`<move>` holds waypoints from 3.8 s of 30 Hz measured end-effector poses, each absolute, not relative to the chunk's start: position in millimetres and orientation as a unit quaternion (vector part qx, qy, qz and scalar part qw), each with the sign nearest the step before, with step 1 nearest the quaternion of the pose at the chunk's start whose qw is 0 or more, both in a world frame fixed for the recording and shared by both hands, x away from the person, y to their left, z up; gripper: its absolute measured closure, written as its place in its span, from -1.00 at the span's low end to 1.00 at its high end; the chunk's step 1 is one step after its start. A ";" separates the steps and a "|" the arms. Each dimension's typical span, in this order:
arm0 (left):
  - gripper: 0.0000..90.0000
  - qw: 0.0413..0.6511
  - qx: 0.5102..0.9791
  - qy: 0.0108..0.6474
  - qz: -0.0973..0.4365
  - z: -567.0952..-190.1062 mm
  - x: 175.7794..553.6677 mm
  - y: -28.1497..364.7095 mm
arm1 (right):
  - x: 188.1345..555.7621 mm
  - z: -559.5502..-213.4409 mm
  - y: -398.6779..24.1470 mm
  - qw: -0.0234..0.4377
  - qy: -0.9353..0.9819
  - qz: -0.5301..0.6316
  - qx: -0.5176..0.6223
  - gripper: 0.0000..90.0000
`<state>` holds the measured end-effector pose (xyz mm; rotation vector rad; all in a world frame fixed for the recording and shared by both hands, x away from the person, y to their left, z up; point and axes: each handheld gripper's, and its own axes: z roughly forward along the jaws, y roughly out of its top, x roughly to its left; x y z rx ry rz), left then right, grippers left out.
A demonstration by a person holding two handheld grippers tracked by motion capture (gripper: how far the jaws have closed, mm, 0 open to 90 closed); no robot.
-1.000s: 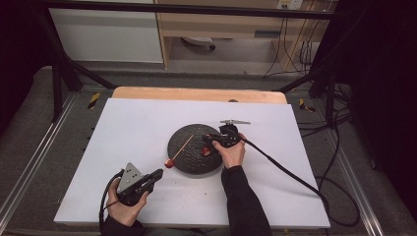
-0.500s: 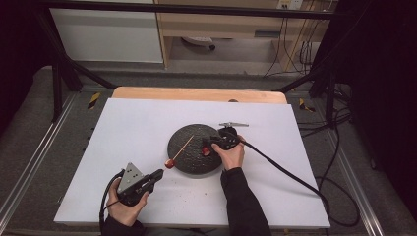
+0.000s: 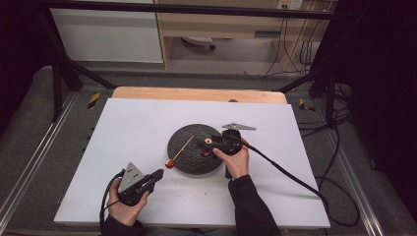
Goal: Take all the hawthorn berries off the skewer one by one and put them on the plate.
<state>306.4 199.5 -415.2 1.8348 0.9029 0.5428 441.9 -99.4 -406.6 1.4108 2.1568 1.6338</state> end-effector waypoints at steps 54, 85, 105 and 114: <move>0.97 0.488 0.763 0.360 0.225 -417.0 304.5 187.1 | 393.9 -423.8 -28.8 -0.087 0.719 0.548 0.418 -0.06; 0.97 0.495 0.758 0.359 0.227 -413.7 302.3 188.8 | 401.0 -413.5 -34.0 -0.105 0.709 0.552 0.427 0.38; 0.97 0.502 0.753 0.358 0.230 -410.2 300.8 191.6 | 415.7 -398.1 -45.2 -0.074 0.707 0.551 0.436 0.38; 0.97 0.503 0.752 0.358 0.230 -409.2 300.5 192.7 | 422.7 -392.0 -50.4 -0.060 0.705 0.551 0.442 0.39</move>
